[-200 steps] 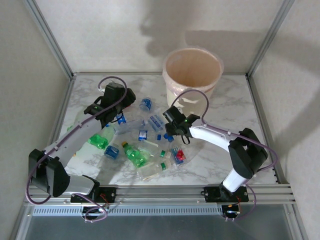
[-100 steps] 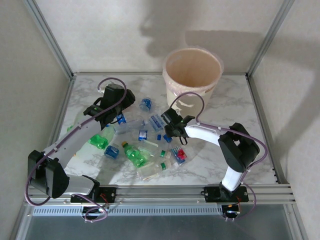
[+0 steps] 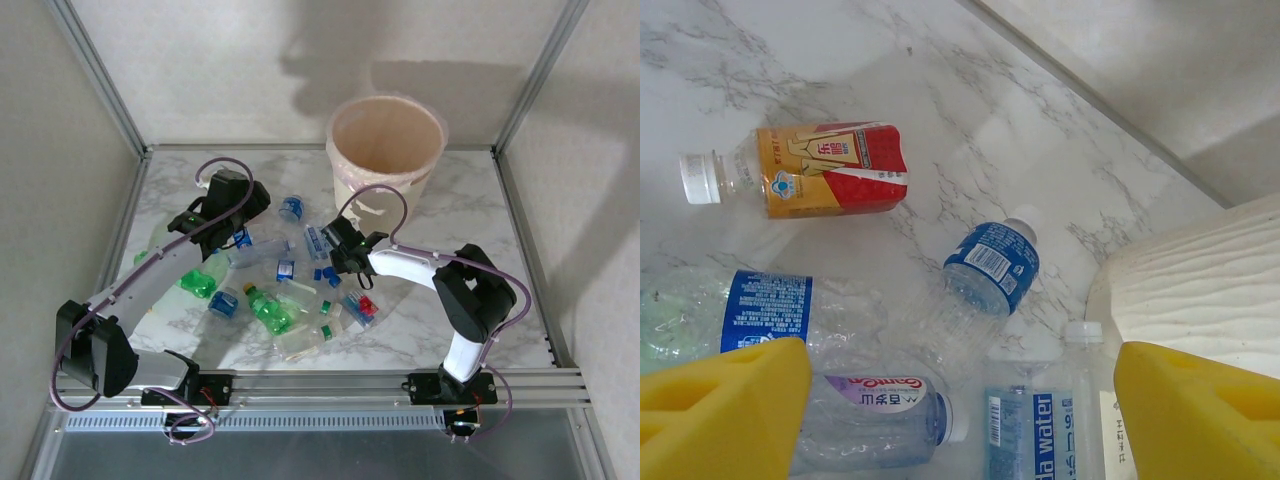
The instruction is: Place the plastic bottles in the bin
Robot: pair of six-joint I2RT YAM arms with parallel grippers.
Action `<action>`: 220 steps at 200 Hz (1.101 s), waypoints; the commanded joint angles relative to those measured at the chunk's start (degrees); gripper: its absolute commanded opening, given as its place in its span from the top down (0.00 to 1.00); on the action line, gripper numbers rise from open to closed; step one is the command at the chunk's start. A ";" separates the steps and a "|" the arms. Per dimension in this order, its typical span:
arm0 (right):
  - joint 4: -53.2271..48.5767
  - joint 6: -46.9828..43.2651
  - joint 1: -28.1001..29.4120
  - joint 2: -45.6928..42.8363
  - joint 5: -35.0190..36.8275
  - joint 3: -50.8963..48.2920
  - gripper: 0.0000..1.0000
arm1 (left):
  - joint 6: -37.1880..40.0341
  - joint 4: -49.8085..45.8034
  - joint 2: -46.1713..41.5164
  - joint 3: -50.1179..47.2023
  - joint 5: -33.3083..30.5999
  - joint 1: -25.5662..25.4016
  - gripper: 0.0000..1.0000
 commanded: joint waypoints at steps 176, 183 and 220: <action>-21.68 2.37 13.12 -21.59 1.19 15.28 0.65 | -4.16 3.76 0.18 0.67 0.71 -0.05 0.21; -22.55 1.70 13.70 -21.57 2.08 16.94 0.64 | -4.21 3.76 0.60 1.14 0.90 -0.04 0.21; -25.46 -1.15 14.03 -21.81 4.96 26.24 0.65 | -3.78 3.59 2.96 3.48 1.69 -0.05 0.21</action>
